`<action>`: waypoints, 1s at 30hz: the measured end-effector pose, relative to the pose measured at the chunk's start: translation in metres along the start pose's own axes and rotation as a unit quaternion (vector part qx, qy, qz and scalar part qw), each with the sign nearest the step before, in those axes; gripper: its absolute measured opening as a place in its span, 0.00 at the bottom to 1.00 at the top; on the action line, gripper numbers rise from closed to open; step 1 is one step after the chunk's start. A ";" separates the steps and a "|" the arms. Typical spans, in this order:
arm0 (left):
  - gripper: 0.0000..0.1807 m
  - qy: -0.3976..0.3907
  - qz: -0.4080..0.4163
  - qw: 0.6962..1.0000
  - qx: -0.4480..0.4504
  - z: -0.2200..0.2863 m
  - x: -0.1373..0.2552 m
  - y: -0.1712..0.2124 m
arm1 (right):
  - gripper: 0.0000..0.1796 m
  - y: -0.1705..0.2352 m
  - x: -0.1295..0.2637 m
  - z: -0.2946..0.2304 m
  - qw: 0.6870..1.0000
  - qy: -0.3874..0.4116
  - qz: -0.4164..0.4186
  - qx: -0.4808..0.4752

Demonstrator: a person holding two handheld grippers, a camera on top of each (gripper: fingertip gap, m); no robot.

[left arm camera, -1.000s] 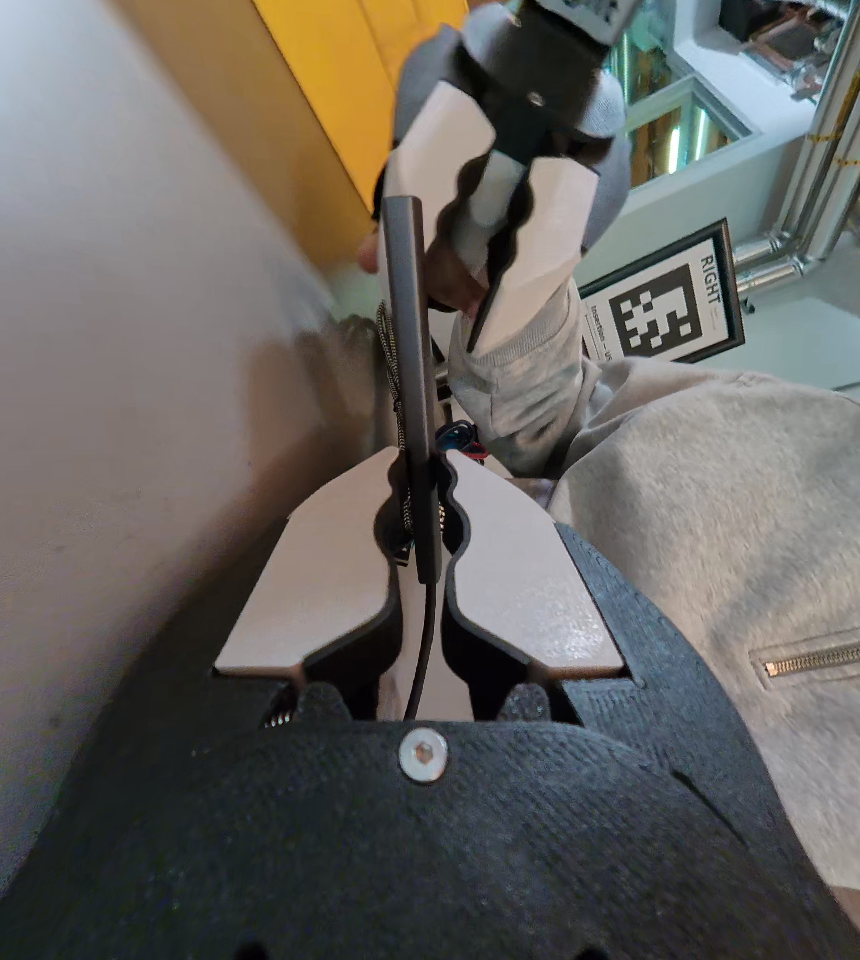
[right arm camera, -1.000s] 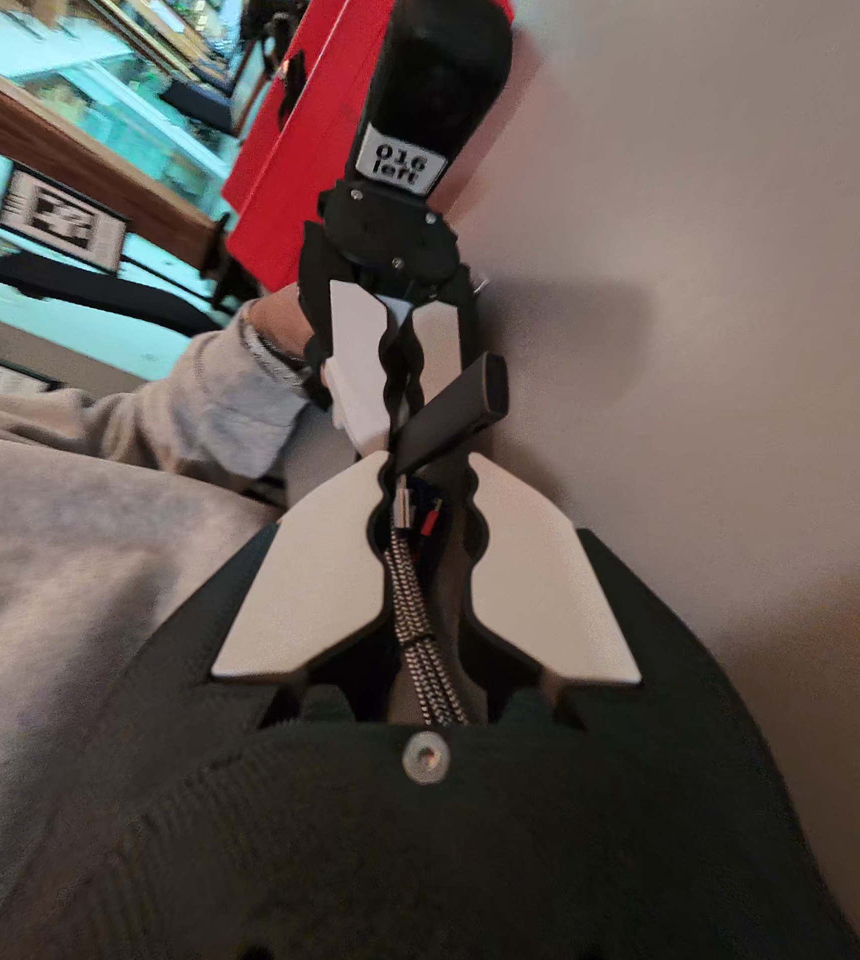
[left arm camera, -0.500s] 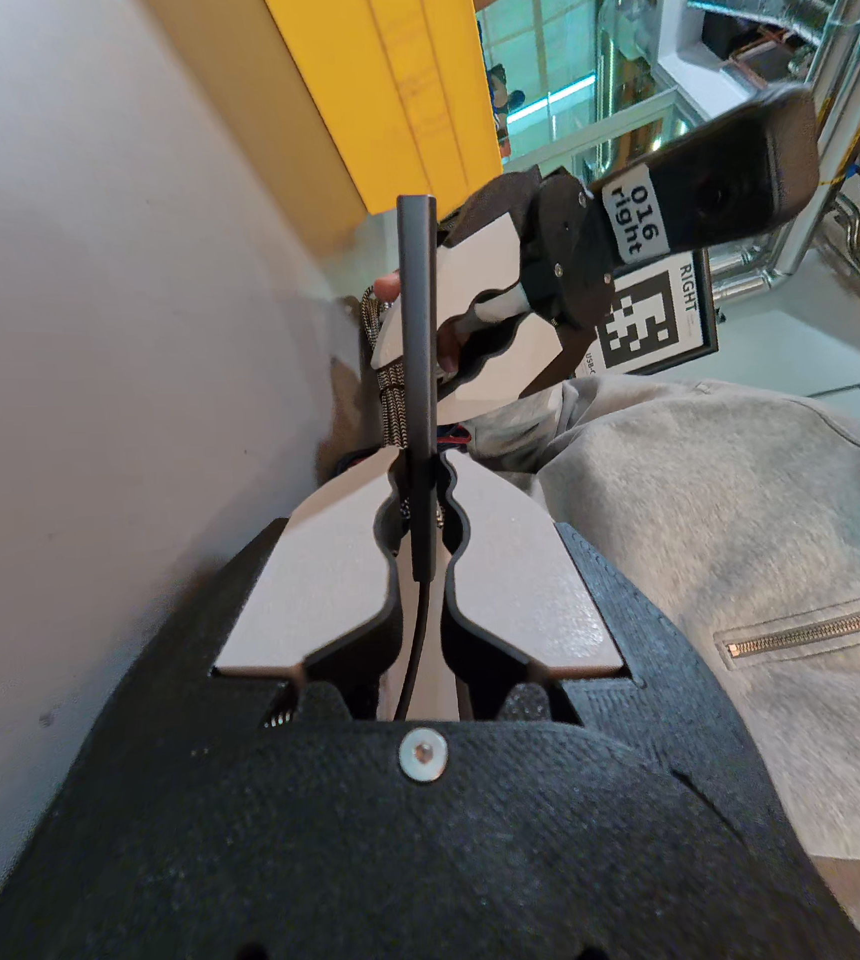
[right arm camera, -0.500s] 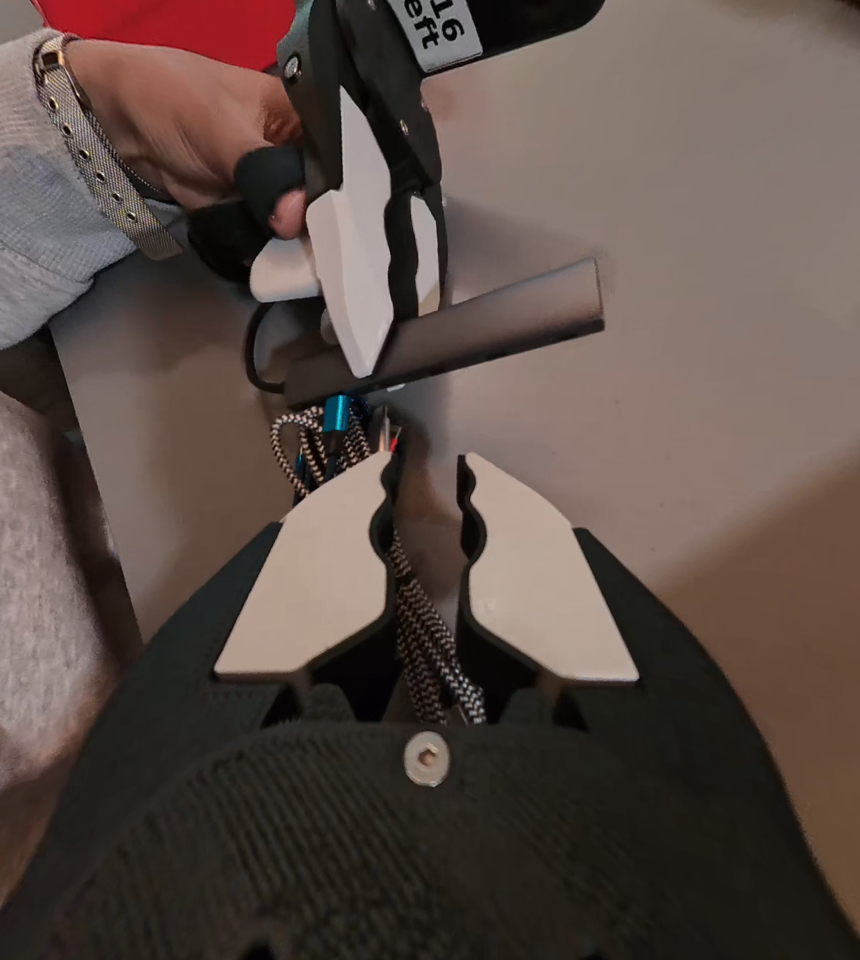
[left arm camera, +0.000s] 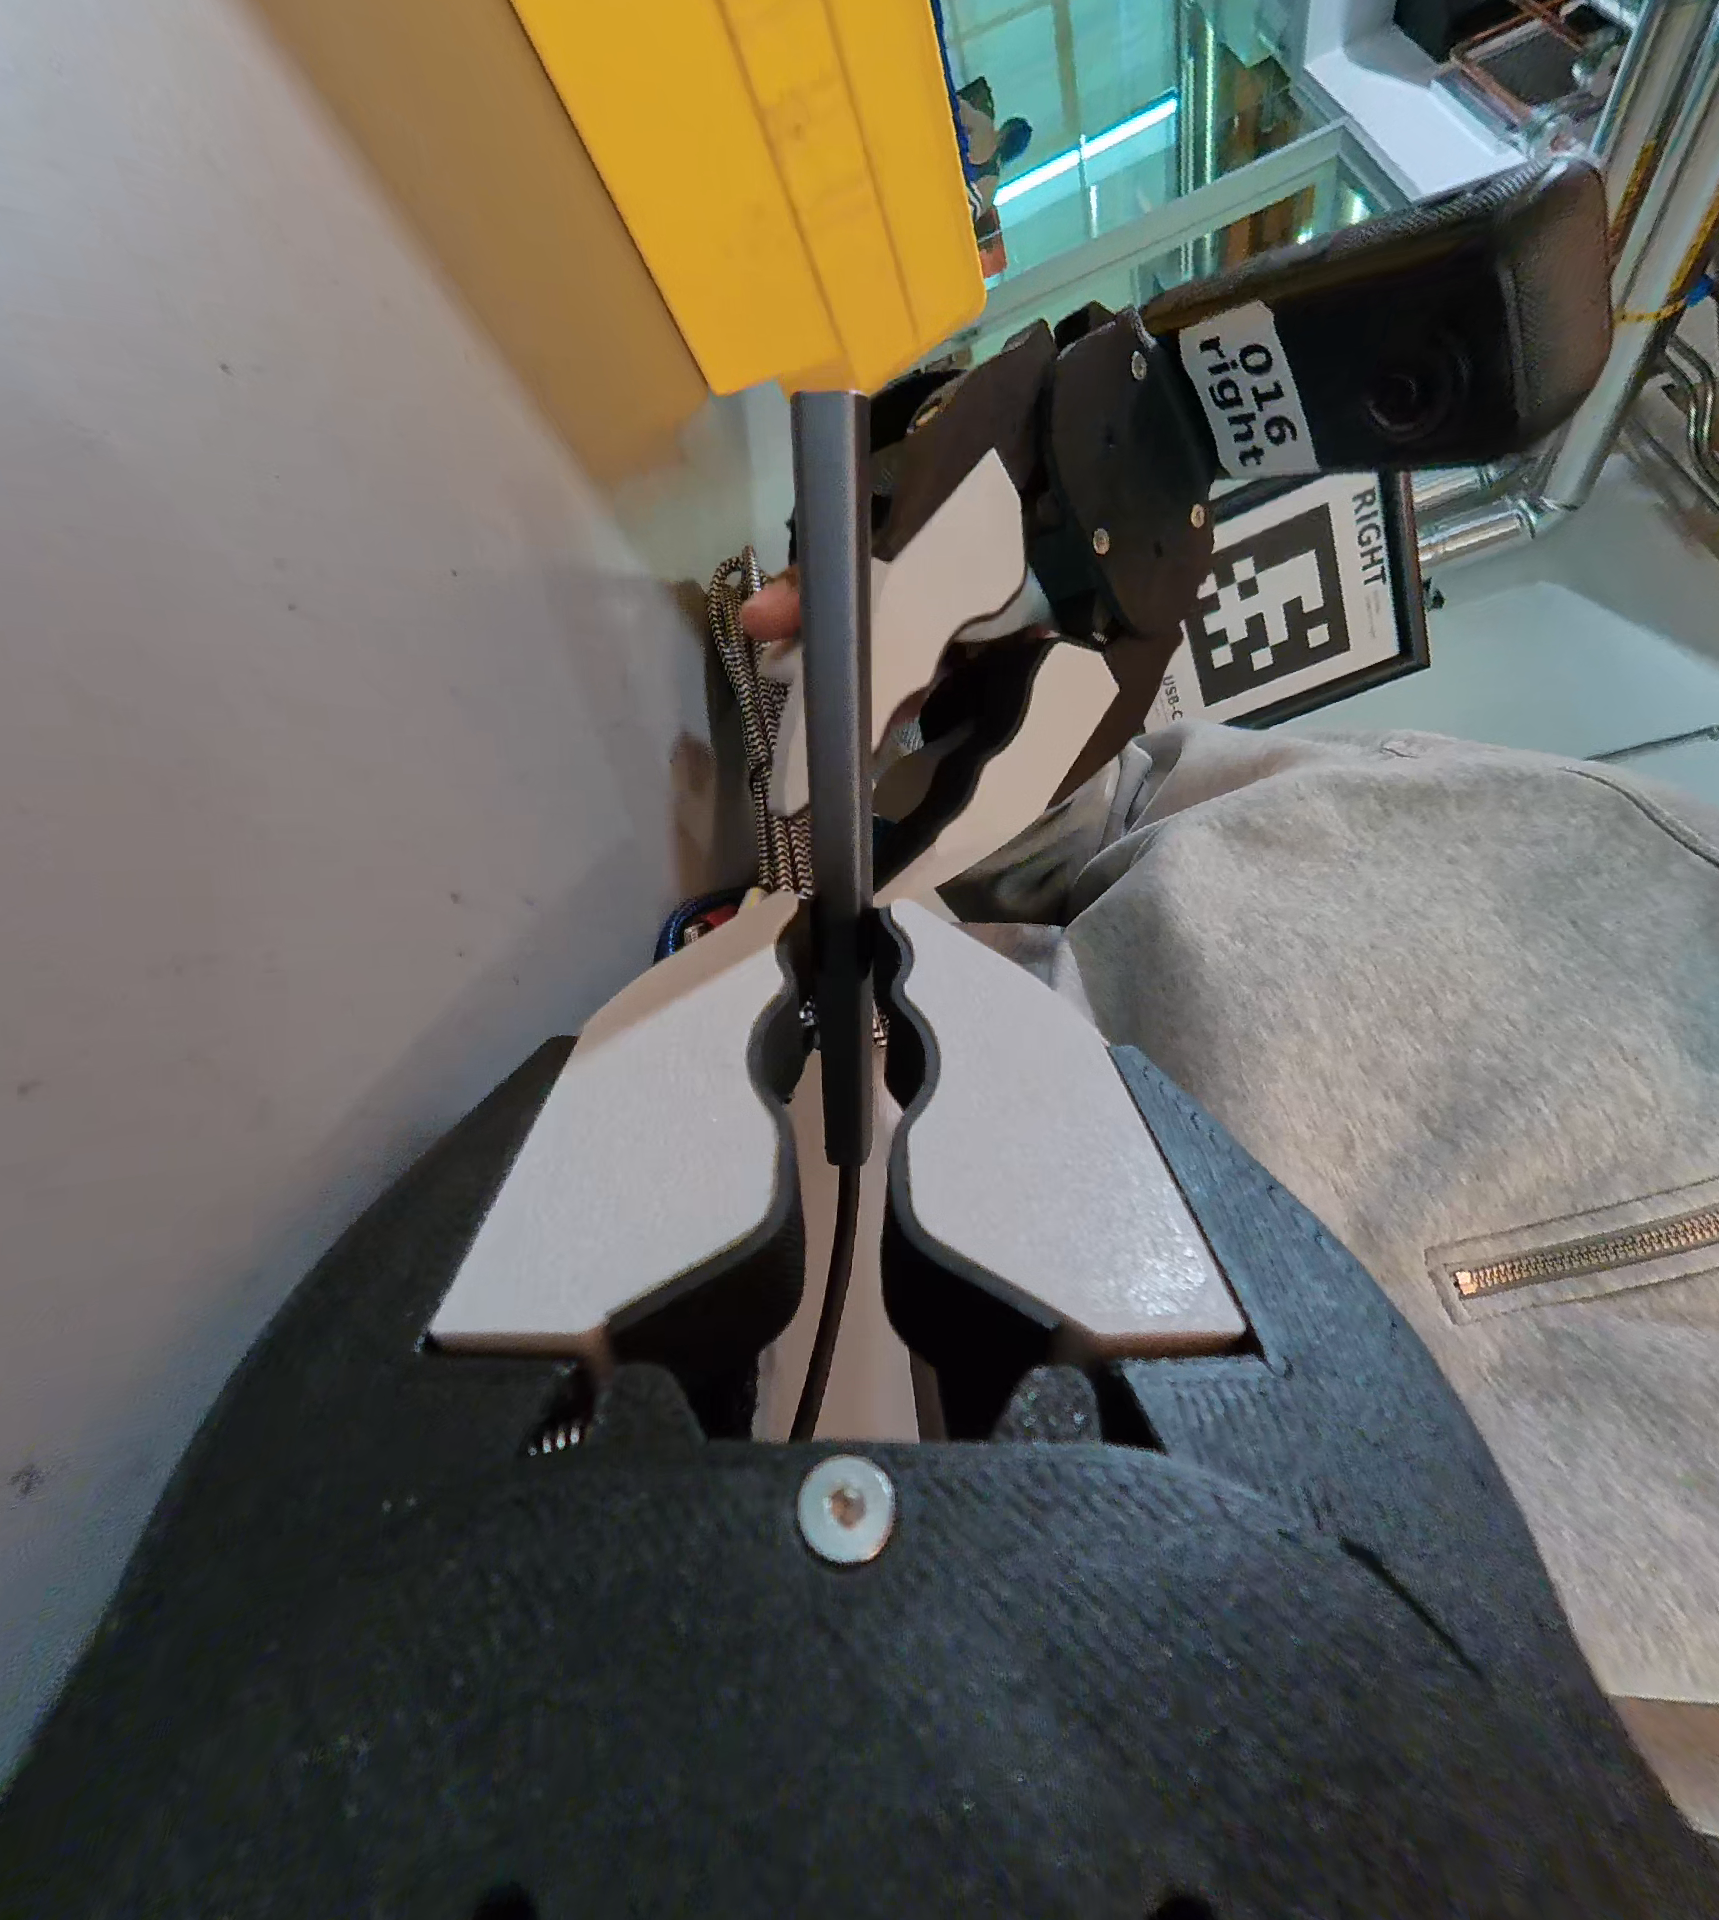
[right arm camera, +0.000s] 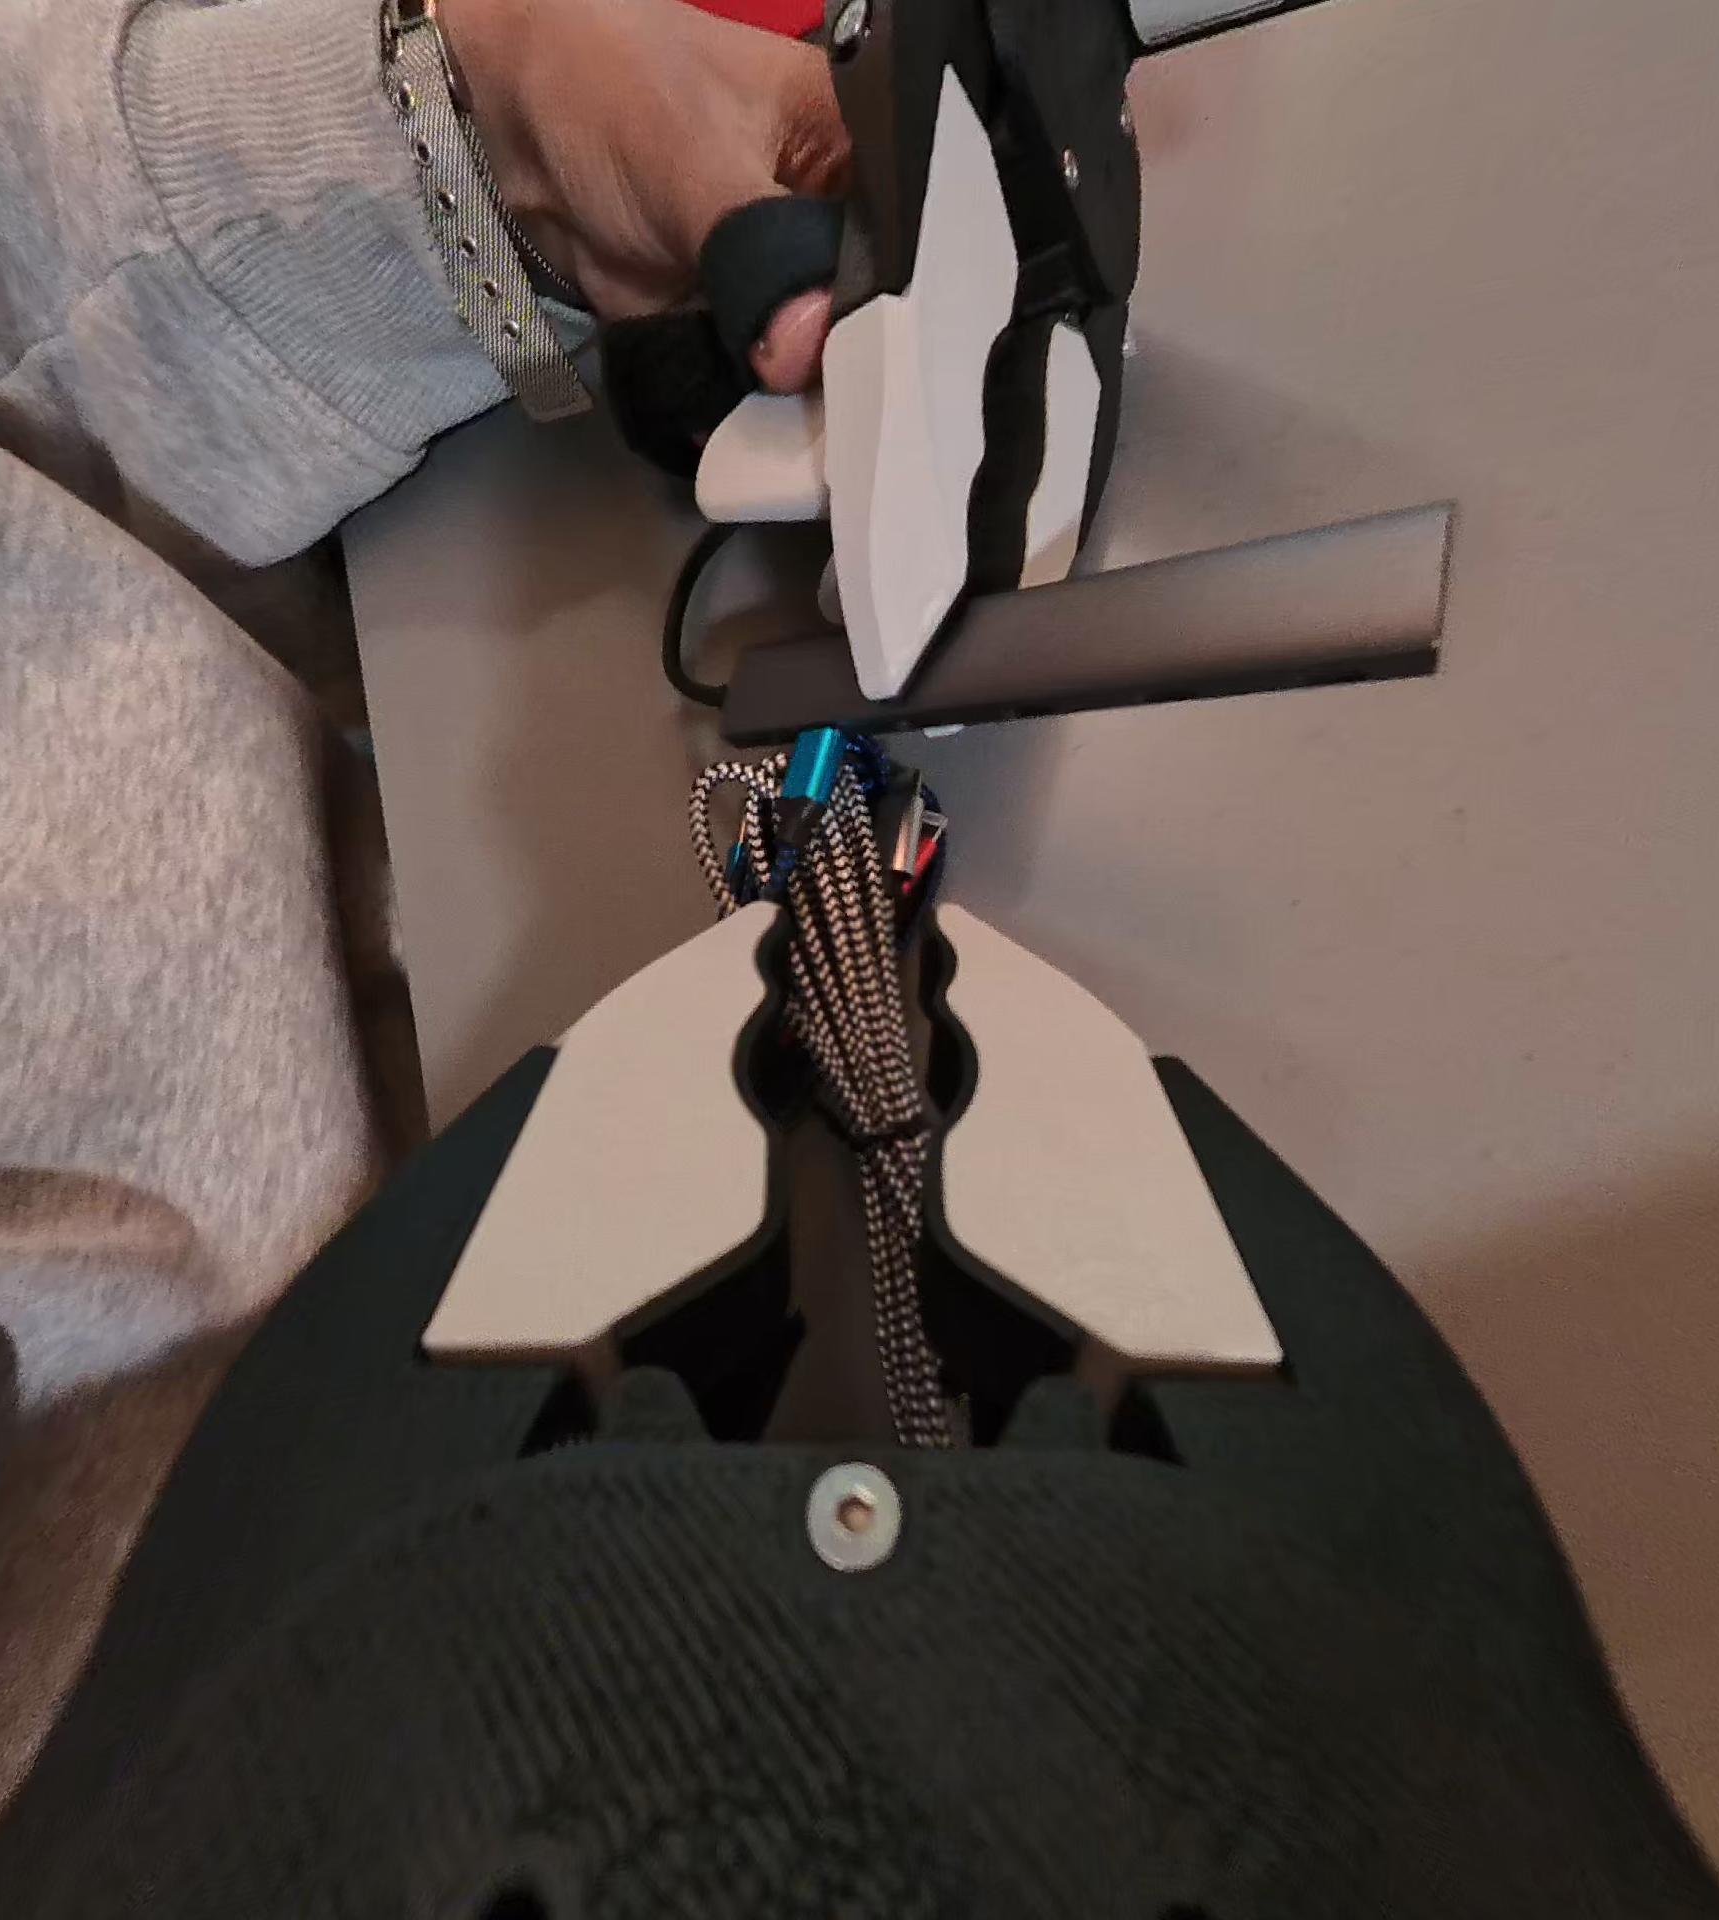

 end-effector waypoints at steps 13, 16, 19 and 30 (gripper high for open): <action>0.06 0.007 0.000 1.000 0.000 0.000 0.000 0.000 | 0.14 0.017 0.007 -0.002 0.996 0.004 -0.060 0.060; 0.06 0.000 -0.009 1.000 -0.001 0.000 -0.002 0.001 | 0.12 0.022 0.018 0.006 0.999 -0.008 -0.046 0.024; 0.06 0.004 -0.008 1.000 0.000 0.000 -0.001 0.001 | 0.07 0.025 0.024 0.014 0.999 0.011 -0.047 -0.003; 0.06 0.005 -0.007 1.000 0.001 0.000 -0.001 0.001 | 0.17 0.019 0.029 0.019 0.998 0.053 -0.019 0.007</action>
Point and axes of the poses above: each gripper's, where its closed fingertips meet, x back along the fingers, y out of its underside, z = x × y across the jaws, the point moved 7 cm from there along x, back along the fingers, and after that the axes turned 7 degrees about -z, right-handed, at the moved point
